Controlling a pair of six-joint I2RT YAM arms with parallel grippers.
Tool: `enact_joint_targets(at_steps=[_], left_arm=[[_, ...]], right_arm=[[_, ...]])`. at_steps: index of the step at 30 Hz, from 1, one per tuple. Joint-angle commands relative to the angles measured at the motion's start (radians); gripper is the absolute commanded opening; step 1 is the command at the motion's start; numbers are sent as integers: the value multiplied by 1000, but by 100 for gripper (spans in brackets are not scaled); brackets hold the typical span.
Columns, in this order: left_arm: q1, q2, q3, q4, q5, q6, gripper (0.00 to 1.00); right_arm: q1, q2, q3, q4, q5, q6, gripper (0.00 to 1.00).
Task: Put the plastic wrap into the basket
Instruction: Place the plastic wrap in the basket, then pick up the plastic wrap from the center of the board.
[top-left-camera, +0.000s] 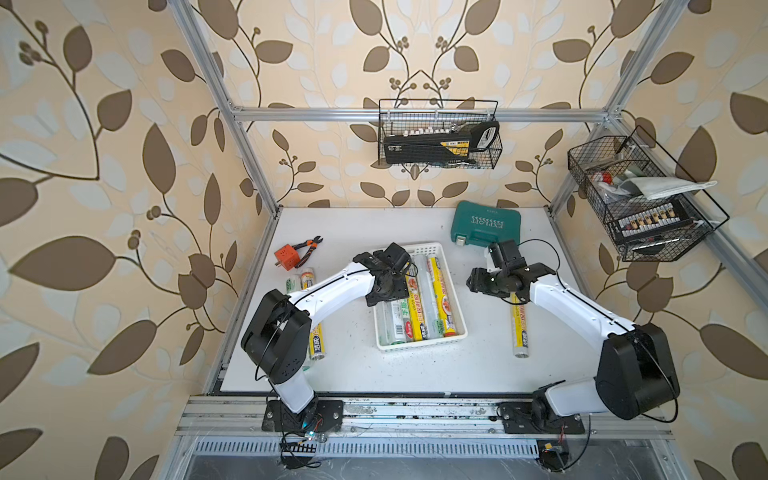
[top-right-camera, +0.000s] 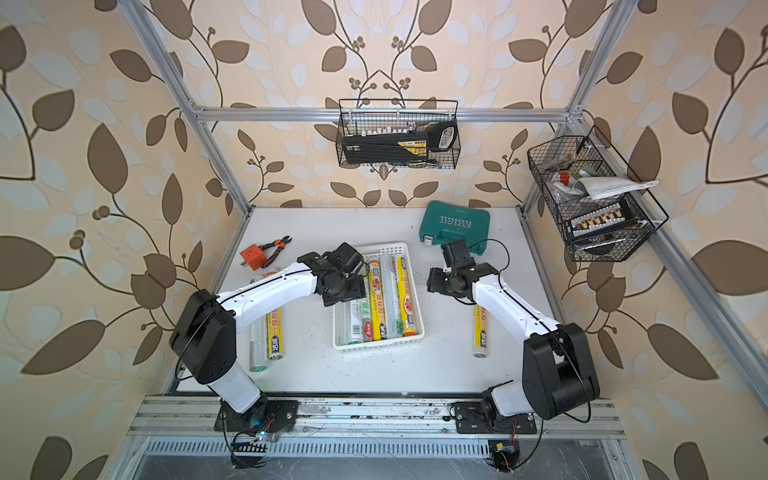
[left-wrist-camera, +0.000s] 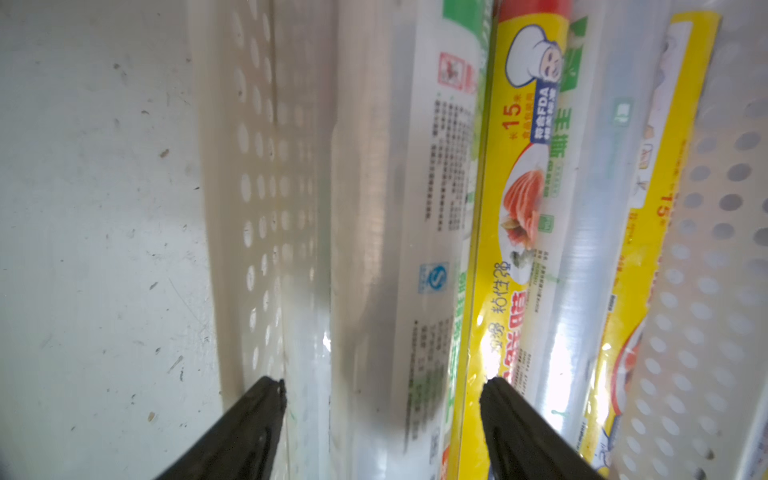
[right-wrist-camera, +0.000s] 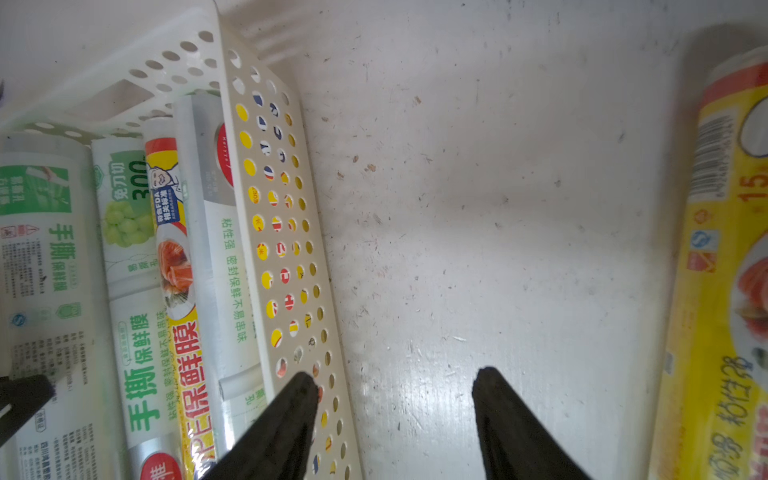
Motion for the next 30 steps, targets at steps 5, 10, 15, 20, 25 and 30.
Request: enact_joint_targets(at_steps=[5,10,15,20,25,30], left_arm=[[-9,-226,-10,-91,-163,29,93],[-7,-352,-39,-151,-256,44,99],[-7,-469,-81,-190,-322,55,99],[-3,-566,-137,-191,-358,64,99],[-1,-596,-156,-196,-362,74,99],[3,-596,-168,-197,-359,75,99]], right_arm=[[-4,-81,20,-88,62,-42,65],[-13,-104,23,-128,111,-60,69],[-47,-115,23,-175,163,-76,80],[-118,-125,0,-204,190,-82,92],[-212,-104,-38,-198,167,-85,94],[-282,-37,-62,-184,143,-105,94]])
